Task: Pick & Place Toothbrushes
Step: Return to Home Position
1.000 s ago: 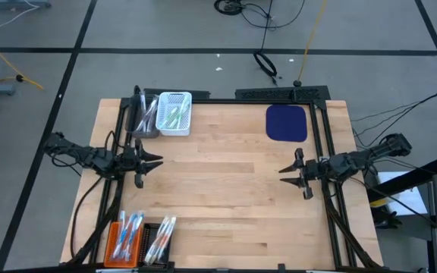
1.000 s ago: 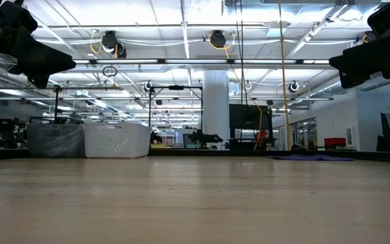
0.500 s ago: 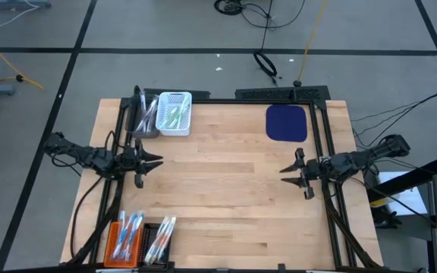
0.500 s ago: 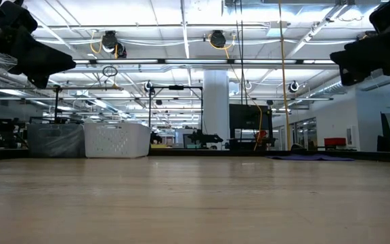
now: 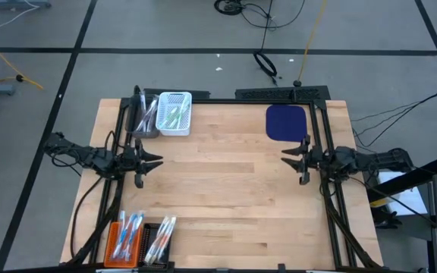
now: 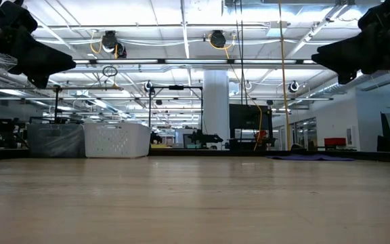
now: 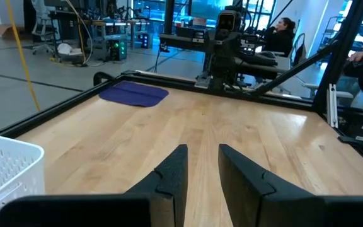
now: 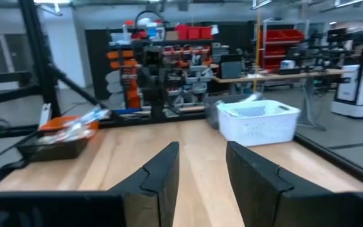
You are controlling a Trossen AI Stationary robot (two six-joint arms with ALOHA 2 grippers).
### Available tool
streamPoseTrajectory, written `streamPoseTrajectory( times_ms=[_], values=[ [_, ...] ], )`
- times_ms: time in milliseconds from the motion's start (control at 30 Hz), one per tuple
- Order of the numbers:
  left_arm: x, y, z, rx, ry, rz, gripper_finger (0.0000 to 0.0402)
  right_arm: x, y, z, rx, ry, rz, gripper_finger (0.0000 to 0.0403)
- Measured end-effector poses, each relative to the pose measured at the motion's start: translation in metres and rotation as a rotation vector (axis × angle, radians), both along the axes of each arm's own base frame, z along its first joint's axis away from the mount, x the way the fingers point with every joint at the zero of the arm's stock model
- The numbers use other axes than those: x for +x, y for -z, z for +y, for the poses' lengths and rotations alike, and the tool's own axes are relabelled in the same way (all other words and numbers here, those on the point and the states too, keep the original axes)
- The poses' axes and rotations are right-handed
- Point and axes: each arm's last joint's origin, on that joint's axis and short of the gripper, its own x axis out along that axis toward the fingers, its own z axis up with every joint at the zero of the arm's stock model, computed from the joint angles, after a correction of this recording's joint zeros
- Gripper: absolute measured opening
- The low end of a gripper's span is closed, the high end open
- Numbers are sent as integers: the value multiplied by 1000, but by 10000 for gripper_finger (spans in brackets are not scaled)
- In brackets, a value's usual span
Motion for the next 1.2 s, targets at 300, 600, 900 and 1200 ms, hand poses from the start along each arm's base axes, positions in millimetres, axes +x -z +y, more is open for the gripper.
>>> streamPoseTrajectory(
  times_ms=[300, 600, 900, 1200],
  values=[
    [0, 0, 0, 0, 0, -1, 88, 1, 1, -2, -1, 21, 9, 126],
    [0, 0, 0, 0, 0, -1, 88, 1, 0, -2, -1, 20, 6, 126],
    [0, 0, 0, -1, 0, -2, 88, 1, 0, -2, -1, 20, 6, 126],
    [0, 0, 0, -1, 0, -2, 88, 1, 0, -2, -1, 20, 6, 126]
  ],
)
